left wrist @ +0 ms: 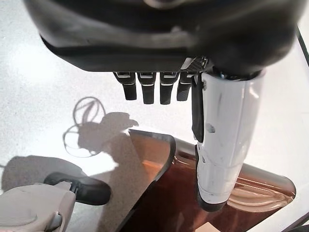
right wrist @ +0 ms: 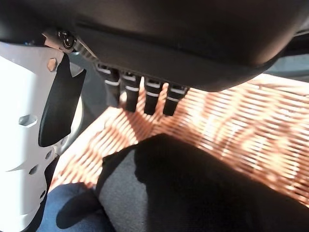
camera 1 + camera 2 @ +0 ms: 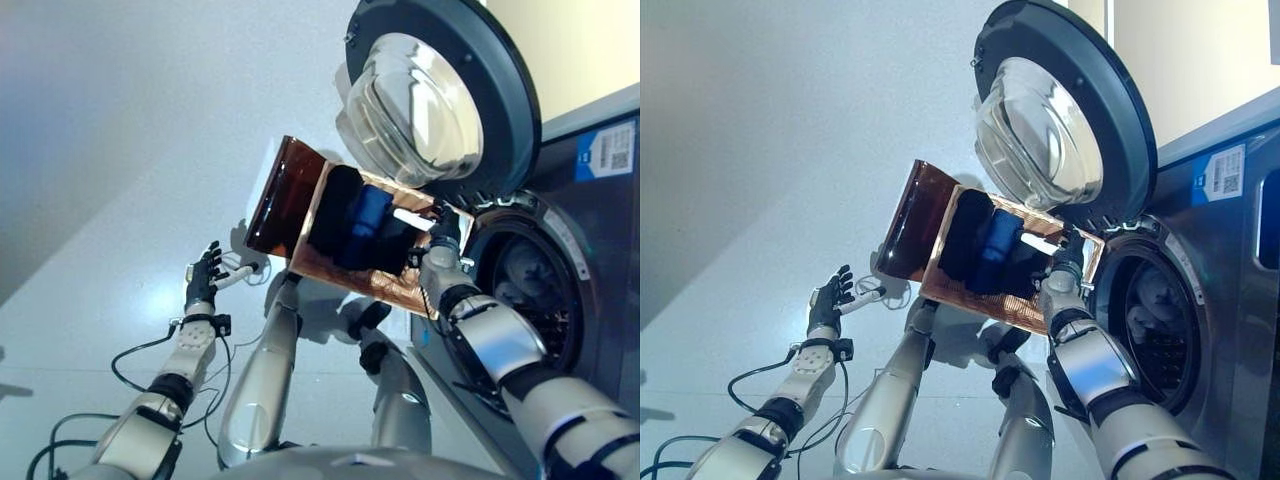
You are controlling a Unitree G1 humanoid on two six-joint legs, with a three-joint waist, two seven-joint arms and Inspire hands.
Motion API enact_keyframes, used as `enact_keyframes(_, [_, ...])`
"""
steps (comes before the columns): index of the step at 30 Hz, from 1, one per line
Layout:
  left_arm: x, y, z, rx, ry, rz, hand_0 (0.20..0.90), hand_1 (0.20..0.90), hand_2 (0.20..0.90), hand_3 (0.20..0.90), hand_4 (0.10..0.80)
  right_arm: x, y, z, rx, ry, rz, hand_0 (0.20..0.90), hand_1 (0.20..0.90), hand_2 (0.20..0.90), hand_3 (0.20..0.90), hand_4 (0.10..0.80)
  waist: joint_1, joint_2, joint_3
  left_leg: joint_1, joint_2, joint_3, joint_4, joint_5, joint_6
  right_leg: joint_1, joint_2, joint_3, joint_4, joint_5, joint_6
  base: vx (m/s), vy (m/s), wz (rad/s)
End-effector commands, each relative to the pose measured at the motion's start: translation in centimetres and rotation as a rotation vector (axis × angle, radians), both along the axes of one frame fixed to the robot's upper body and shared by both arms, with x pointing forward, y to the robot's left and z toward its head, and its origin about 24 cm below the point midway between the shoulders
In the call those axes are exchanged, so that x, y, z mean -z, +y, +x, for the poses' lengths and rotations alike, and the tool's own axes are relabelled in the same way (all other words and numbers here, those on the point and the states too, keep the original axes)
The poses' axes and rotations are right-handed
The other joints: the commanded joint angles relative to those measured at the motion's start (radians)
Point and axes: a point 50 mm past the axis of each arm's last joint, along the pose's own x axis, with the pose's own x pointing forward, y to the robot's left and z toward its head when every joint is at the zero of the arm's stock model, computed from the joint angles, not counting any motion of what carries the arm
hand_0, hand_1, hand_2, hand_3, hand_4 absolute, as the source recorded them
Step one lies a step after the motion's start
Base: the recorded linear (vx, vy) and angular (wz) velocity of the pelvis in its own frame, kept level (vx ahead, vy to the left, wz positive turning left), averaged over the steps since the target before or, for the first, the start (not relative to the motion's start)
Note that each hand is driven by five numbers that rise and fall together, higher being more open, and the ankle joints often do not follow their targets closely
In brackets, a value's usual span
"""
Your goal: Pick up the clothes and place them into the washing machine
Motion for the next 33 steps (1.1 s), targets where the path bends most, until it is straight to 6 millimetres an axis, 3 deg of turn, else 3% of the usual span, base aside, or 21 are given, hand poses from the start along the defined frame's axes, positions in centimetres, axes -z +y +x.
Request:
enact_keyframes(1, [-0.3, 1.5, -0.7, -0.051, -0.044, 0.048, 0.9, 0.9, 0.9, 0.9, 0.8, -2.1, -2.9, 0.3, 0.098, -0.067, -0.032, 0.211, 0.211, 0.211, 0.211, 0.308, 0.029, 0.041, 0.013, -0.051, -0.046, 0.074, 0.077, -0.105, -0.037, 0.044, 0.018, 0.061, -0.026, -0.038, 0.01, -0.036, 0.051, 0.01])
enact_keyframes(9, [0.2, 1.4, -1.3, -0.051, -0.03, 0.044, 0.9, 0.9, 0.9, 0.9, 0.8, -2.6, -4.1, 0.2, 0.138, -0.069, -0.05, 0.2, 0.2, 0.2, 0.2, 0.3, 0.025, 0.075, 0.013, -0.078, -0.049, 0.083, 0.087, -0.101, -0.034, 0.003, 0.004, 0.078, 0.009, -0.044, 0.011, -0.015, 0.028, 0.03])
enact_keyframes(11, [0.2, 1.1, -1.5, -0.04, -0.033, 0.043, 0.9, 0.9, 0.9, 0.9, 0.8, -2.3, -4.3, 0.0, 0.14, -0.06, -0.057, 0.271, 0.271, 0.271, 0.271, 0.351, 0.024, 0.079, 0.008, -0.082, -0.05, 0.084, 0.09, -0.101, -0.033, 0.0, 0.002, 0.078, 0.013, -0.046, 0.011, 0.002, 0.006, 0.02])
enact_keyframes(13, [0.3, 1.2, -1.6, -0.038, -0.029, 0.052, 0.9, 0.9, 0.9, 0.9, 0.8, -2.4, -4.5, -0.1, 0.146, -0.06, -0.066, 0.258, 0.258, 0.258, 0.258, 0.341, 0.023, 0.081, 0.005, -0.084, -0.052, 0.083, 0.093, -0.103, -0.032, -0.006, 0.0, 0.078, 0.019, -0.049, 0.011, 0.0, 0.0, 0.0])
enact_keyframes(15, [0.4, 1.2, -1.6, -0.039, -0.027, 0.056, 0.9, 0.9, 0.9, 0.9, 0.8, -2.5, -4.6, -0.1, 0.15, -0.065, -0.072, 0.2, 0.2, 0.2, 0.2, 0.3, 0.021, 0.081, 0.001, -0.088, -0.053, 0.083, 0.09, -0.102, -0.032, -0.012, -0.001, 0.078, 0.022, -0.05, 0.012, 0.0, 0.0, 0.0])
enact_keyframes(27, [1.3, 1.5, -2.4, -0.047, 0.032, 0.078, 0.9, 0.9, 0.9, 0.9, 0.8, -0.3, -4.5, -1.3, 0.156, -0.009, -0.057, 0.2, 0.2, 0.2, 0.2, 0.3, -0.005, 0.071, -0.031, -0.026, -0.047, 0.103, 0.059, -0.1, -0.027, 0.037, 0.003, 0.098, -0.02, -0.029, 0.019, 0.001, 0.006, -0.02])
enact_keyframes(33, [1.2, 1.4, -2.3, -0.042, 0.025, 0.075, 0.9, 0.9, 0.9, 0.9, 0.8, -0.2, -5.3, -1.7, 0.172, -0.001, -0.065, 0.2, 0.2, 0.2, 0.2, 0.3, -0.013, 0.077, -0.041, -0.002, -0.044, 0.116, 0.035, -0.092, -0.026, 0.053, 0.002, 0.11, -0.056, -0.008, 0.024, -0.016, 0.024, -0.13])
